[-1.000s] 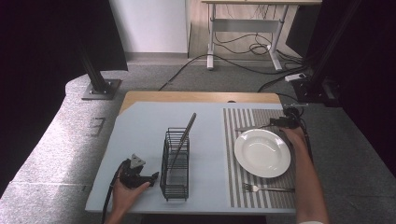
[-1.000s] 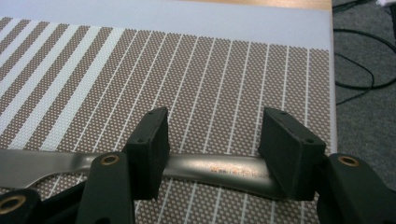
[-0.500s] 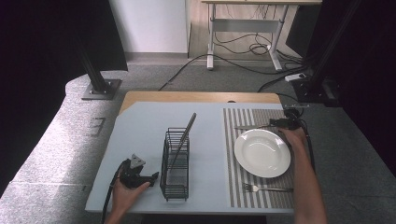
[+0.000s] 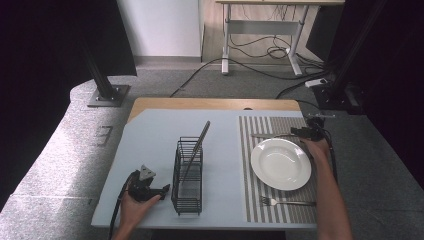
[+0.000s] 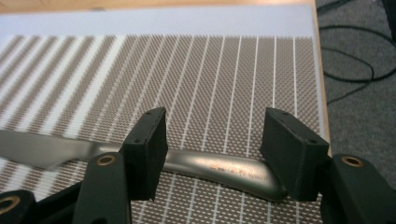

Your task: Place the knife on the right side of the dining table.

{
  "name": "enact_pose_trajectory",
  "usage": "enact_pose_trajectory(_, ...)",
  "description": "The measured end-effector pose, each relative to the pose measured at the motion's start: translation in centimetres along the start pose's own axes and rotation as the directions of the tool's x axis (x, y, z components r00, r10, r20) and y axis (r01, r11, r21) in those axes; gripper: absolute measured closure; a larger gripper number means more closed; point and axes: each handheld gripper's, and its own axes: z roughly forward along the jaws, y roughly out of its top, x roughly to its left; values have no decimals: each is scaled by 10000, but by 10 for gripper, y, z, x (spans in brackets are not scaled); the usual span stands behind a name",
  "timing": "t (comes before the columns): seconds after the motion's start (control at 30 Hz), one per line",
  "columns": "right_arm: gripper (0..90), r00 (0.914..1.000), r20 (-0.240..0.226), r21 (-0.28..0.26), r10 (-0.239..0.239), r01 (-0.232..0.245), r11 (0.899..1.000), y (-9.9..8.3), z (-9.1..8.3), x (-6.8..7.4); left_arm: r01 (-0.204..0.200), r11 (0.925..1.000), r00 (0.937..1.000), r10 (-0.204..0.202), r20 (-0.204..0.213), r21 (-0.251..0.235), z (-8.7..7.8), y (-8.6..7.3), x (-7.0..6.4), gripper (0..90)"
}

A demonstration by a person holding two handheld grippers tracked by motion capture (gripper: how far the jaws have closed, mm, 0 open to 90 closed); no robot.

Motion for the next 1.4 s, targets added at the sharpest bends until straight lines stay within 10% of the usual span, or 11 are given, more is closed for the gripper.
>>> enact_pose_trajectory(0.47, 390, 9900, -774, -1405, -1184, 1067, 9843, 3, -56, 52, 8, 10000, 10000, -8, 22, 12, 0, 0, 0, 120)
enact_pose_trajectory(0.9, 386, 9828, -1286, -2110, -1325, 1035, 9720, -41, -119, 86, 14, 10000, 10000, -14, 32, 25, 0, 0, 0, 120)
enact_pose_trajectory(1.4, 376, 9450, -2491, -2634, -2120, 1445, 9538, -104, -160, 136, 9, 10000, 10000, -9, 23, 18, 0, 0, 0, 121)
